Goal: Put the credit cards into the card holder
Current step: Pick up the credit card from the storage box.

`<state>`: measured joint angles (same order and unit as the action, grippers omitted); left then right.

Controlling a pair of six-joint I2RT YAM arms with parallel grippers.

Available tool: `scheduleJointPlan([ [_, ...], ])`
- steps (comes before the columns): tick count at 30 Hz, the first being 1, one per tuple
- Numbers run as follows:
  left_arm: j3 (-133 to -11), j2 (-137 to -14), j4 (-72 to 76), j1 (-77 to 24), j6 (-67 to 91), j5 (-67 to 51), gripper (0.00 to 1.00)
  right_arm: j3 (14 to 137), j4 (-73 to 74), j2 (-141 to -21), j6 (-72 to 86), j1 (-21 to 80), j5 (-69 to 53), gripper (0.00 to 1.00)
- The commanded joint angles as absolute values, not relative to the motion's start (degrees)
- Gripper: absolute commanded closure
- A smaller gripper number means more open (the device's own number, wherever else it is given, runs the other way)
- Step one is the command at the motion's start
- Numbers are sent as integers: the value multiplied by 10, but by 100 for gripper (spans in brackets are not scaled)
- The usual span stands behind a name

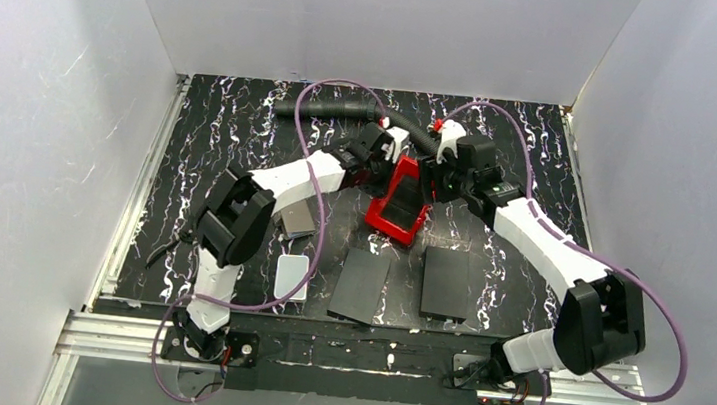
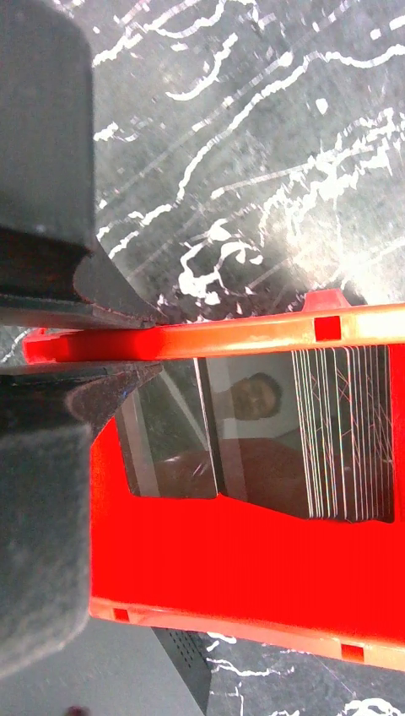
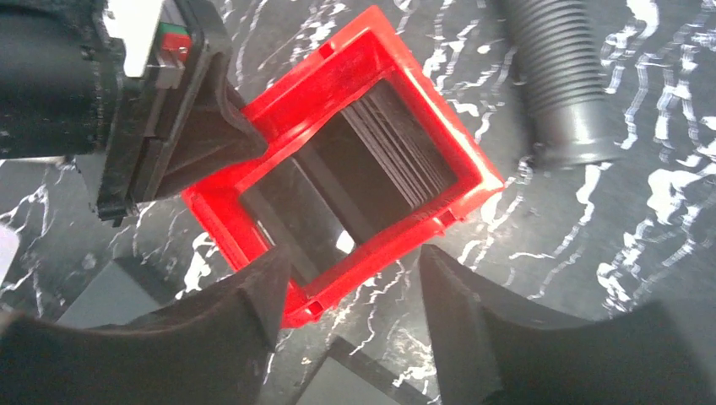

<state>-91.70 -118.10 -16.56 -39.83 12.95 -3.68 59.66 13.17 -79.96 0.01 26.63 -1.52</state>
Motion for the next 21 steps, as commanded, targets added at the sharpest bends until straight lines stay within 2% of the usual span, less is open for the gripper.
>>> scheduleJointPlan([
  [1,-834,-1078,-18,-398,100,20,100,635,166,-815,-4,266,-112,38],
  [4,-777,-1045,47,-399,99,18,100,637,161,-816,-7,266,-140,41],
  [9,-705,-1017,155,-407,77,21,100,657,180,-840,-32,274,-191,52],
  [19,-644,-1016,309,-413,44,31,100,666,191,-891,-125,328,-175,49],
  [21,-628,-1016,338,-413,40,31,100,678,204,-912,-132,329,-138,49],
])
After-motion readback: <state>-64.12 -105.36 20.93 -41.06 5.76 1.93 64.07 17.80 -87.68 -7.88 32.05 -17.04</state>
